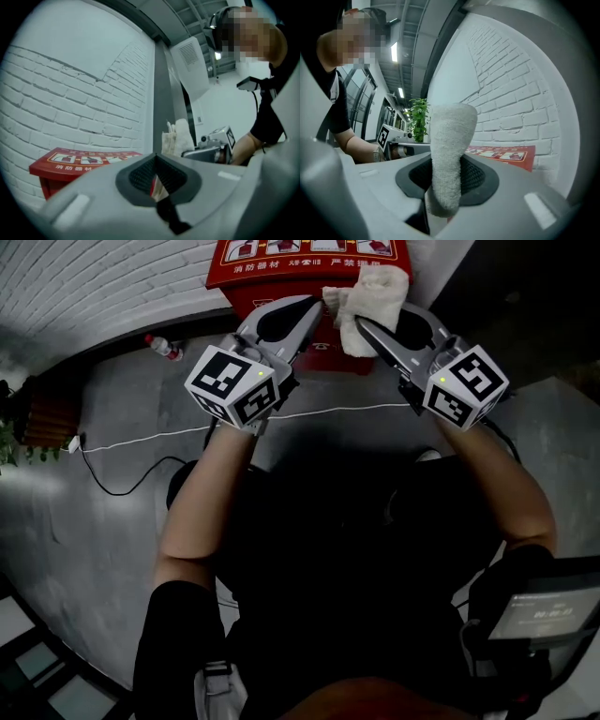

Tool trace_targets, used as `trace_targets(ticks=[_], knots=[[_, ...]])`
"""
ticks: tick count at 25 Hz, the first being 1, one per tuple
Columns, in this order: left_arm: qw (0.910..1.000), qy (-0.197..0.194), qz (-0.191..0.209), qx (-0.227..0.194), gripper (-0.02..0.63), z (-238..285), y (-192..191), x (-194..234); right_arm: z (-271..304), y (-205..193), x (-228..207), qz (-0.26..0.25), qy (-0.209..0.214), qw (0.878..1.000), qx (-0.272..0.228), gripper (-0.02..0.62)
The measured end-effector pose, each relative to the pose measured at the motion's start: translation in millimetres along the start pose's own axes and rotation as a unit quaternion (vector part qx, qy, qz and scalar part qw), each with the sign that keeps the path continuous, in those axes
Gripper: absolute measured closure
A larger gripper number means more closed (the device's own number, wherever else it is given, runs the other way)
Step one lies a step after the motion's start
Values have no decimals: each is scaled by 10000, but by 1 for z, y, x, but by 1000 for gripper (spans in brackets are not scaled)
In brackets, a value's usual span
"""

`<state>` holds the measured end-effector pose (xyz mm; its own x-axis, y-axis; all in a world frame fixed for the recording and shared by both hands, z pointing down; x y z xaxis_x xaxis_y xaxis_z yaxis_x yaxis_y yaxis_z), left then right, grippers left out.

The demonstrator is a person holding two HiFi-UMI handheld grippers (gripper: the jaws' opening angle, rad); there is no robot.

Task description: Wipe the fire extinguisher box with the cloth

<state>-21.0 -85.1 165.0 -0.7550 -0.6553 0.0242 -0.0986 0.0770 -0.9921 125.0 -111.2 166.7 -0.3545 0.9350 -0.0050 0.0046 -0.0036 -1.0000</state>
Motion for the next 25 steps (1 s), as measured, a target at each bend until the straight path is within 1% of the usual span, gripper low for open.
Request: trace_targets(ticks=[3, 7, 10, 13, 15, 18, 20, 22, 25], knots=[[9999, 118, -42, -26, 606, 19, -5, 35, 27, -7, -30, 30, -3, 10000, 7, 466], [9996, 273, -72, -9, 606, 33, -16, 63, 46, -10, -45, -52, -91, 9999, -59, 466], [9994, 326, -100, 51, 605, 37, -24, 72, 50, -15, -50, -117, -168, 9998, -71, 465], [9994, 291, -161, 14, 606, 38, -24, 74, 53, -16, -53, -100, -174, 9998, -54, 466], [9996, 277, -80, 8, 606, 41, -22, 75, 53, -14, -54, -130, -190, 9997, -84, 465], [9993, 375, -27, 2, 606, 45, -21, 77, 48, -6, -58, -216, -293, 9991, -205, 466], [9989, 454, -41, -57, 606, 50, -16, 76, 39, 7, -64, -360, -471, 9976, -363, 466], [9989, 445, 24, -122, 606, 60, -6, 69, 25, 27, -75, -597, -756, 9938, -551, 466], [9991, 328, 115, -231, 606, 81, 8, 53, -1, 52, -98, -1038, -1316, 9830, -748, 466]])
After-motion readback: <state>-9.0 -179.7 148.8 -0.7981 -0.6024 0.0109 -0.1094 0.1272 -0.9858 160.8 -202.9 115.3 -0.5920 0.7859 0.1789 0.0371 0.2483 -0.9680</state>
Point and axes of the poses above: the fingertips, and each gripper's own axes: z forward along the fingers, x to its left, y out of its top, the point moved 6 cm from there along -z, backward along the fingers
